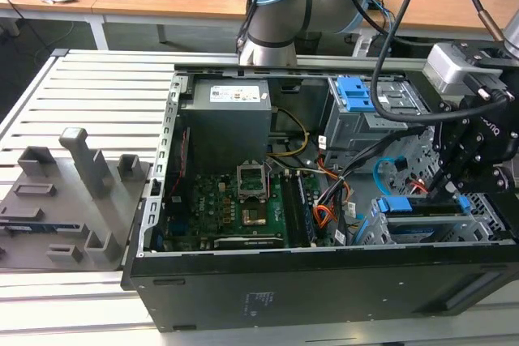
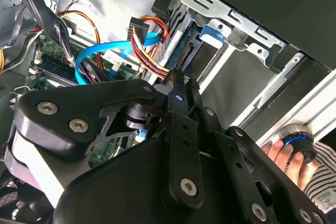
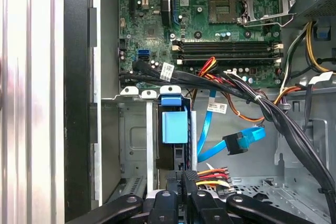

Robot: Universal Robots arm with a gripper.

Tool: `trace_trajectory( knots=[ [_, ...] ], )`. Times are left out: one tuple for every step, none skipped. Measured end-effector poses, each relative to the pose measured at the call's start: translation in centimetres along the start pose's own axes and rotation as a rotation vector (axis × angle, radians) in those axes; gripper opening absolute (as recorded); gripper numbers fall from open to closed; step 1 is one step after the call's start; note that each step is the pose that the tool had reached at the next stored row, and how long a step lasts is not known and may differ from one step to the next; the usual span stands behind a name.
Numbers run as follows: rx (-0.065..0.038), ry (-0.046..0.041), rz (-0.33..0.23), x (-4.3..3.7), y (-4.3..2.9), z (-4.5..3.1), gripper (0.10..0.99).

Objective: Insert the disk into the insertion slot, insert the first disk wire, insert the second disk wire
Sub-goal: 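Insert the first disk wire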

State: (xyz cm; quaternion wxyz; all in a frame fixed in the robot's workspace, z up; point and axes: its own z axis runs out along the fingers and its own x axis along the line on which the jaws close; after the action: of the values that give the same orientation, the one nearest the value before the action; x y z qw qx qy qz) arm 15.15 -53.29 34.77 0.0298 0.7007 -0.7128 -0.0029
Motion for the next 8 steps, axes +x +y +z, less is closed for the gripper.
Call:
trace_trajectory(
  knots=[
    [0.000,0.0000,0.000,0.00,0.00,0.06,0.165],
    [0.000,-0.0024,0.000,0.01,-0.01,0.12,0.165],
    [0.000,-0.0080,0.000,0.00,-0.01,0.14,0.165],
    [0.000,-0.0119,-0.001,0.00,-0.01,0.10,0.165],
    [0.000,-0.0169,-0.001,0.02,0.00,0.02,0.165],
    [0.000,-0.0214,-0.001,0.07,0.00,-0.03,0.165],
    [0.000,-0.0246,-0.001,0.14,0.00,-0.05,0.165],
    [0.000,-0.0273,-0.001,0.21,-0.01,-0.04,0.165]
  ],
)
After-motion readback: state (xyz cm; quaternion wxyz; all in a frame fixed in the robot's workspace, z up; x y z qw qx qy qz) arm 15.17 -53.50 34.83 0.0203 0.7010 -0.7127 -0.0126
